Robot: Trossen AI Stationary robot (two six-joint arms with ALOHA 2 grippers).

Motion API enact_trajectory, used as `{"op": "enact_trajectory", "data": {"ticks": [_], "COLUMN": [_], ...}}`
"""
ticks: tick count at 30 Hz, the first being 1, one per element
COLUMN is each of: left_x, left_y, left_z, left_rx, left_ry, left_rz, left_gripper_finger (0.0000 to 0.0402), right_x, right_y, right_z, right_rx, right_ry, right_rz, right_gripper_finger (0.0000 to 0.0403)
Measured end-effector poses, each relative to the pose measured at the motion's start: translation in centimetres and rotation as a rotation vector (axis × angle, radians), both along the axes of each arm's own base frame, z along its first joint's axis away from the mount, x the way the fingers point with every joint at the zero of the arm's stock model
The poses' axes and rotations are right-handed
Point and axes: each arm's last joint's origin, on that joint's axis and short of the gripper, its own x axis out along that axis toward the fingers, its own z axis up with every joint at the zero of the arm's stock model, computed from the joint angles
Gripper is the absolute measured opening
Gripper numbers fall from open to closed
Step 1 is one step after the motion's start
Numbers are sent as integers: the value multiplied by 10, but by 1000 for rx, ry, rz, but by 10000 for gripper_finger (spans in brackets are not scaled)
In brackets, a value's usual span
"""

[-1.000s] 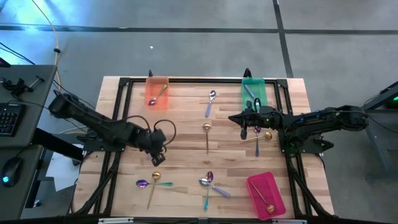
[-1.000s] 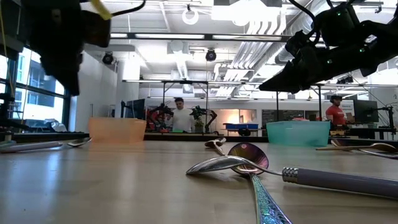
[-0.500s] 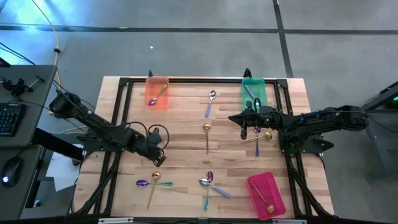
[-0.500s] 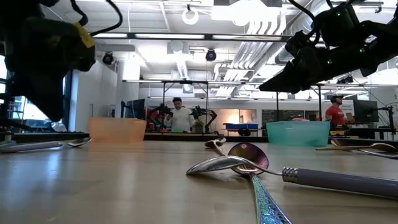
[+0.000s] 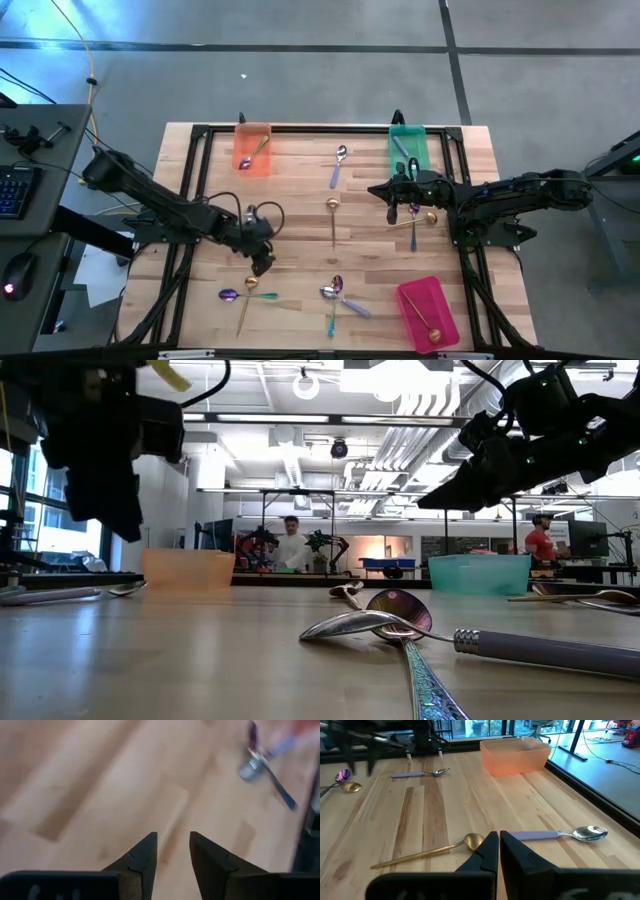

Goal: Sort silverware by color (type)
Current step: Put the blue spoon into the orange bin

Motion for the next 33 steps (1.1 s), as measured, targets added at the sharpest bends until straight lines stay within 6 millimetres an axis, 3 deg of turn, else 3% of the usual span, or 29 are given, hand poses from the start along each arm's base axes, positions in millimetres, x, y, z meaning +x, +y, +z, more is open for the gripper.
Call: {"op": "enact_trajectory", "data": {"ticks": [8, 16, 27, 33], "left_x": [6, 13, 12, 9], "left_y": [-47, -78, -96, -97], "left_z": [0, -14, -28, -35], "left_rx": [24, 64, 121, 152], "left_ry": [-42, 26, 126, 173], "left_rz": [-361, -458, -506, -486], "left_gripper_finger": [106, 106, 107, 135], "right_x": [0, -1, -1, -1], "right_y": [0, 0, 0, 0], "right_z": [-1, -2, -2, -2], "right_rx": [-5, -5, -13, -18], "right_ry": [9, 24, 29, 29], "right_rz": [3, 4, -1, 0], "right_gripper_finger": [0, 0, 0, 0]}}
